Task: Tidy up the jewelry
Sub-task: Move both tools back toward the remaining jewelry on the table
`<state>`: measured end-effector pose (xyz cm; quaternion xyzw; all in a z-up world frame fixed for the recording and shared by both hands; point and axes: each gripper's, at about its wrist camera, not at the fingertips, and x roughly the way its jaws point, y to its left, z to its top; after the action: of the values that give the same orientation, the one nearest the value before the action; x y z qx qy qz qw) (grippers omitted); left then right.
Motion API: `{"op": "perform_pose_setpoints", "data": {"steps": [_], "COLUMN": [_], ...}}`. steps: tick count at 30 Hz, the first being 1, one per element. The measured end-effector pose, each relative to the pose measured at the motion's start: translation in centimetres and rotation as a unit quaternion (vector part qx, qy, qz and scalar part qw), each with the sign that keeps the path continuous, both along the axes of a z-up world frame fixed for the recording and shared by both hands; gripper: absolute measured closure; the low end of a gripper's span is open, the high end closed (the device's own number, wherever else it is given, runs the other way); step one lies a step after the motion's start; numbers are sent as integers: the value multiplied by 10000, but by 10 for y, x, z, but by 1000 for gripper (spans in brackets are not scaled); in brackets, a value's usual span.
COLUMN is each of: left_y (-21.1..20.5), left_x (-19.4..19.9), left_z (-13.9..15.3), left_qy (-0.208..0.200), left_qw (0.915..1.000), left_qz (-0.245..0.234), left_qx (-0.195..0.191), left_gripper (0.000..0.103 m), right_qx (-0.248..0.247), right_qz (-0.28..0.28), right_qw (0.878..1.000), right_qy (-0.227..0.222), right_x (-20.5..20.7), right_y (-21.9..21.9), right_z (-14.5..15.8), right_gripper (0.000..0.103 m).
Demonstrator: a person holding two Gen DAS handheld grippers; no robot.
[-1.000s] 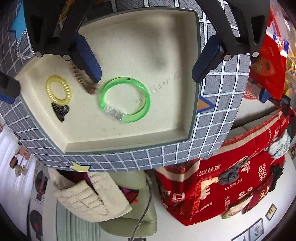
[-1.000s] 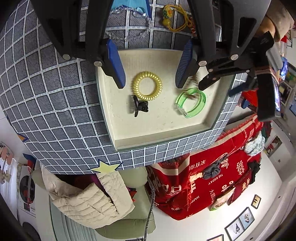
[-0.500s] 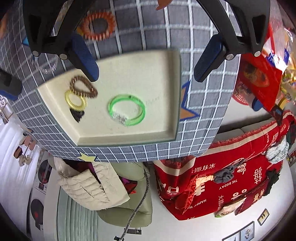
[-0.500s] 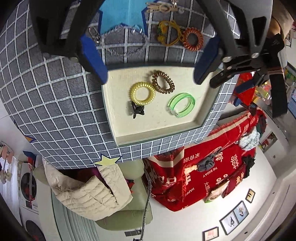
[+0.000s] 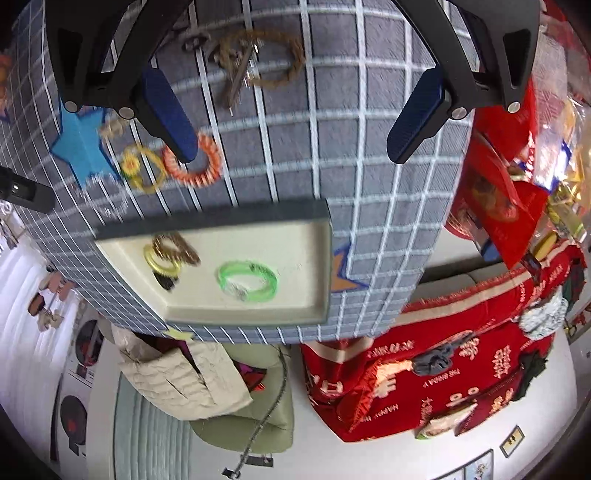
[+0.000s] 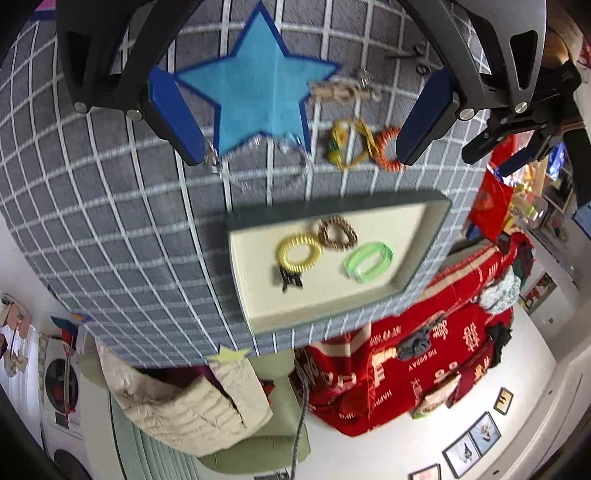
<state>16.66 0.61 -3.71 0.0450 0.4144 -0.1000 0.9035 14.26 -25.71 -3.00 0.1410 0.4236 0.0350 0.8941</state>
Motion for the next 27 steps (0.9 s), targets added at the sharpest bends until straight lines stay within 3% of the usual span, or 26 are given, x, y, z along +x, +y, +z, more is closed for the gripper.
{"op": "perform_pose_setpoints", "data": {"steps": [9,24,25,27], "left_y": [-6,-16,-16,-17], "left_x": [-22,-25,-25,-24], "left_z": [-21,-28,-29,-30], "left_qy": [226,258,258,304], "left_qw": [9997,9990,9990,9987], "left_qz": [-99,-316,-327,-359], "left_qx": [70,158,164,194], "left_gripper": [0,0,0,0], "right_qx": [-61,-365,-366,-328], "right_qz": [118,595,655,748], "right_qw": [9991,9965,9961,9956], "right_qy": [407,460,459,469], "right_x": [-20,-32,-33,-36], "right_y": [3,40,45,52], "right_z": [-25,-35,-36,-39], "right_gripper": [0,0,1,12]}}
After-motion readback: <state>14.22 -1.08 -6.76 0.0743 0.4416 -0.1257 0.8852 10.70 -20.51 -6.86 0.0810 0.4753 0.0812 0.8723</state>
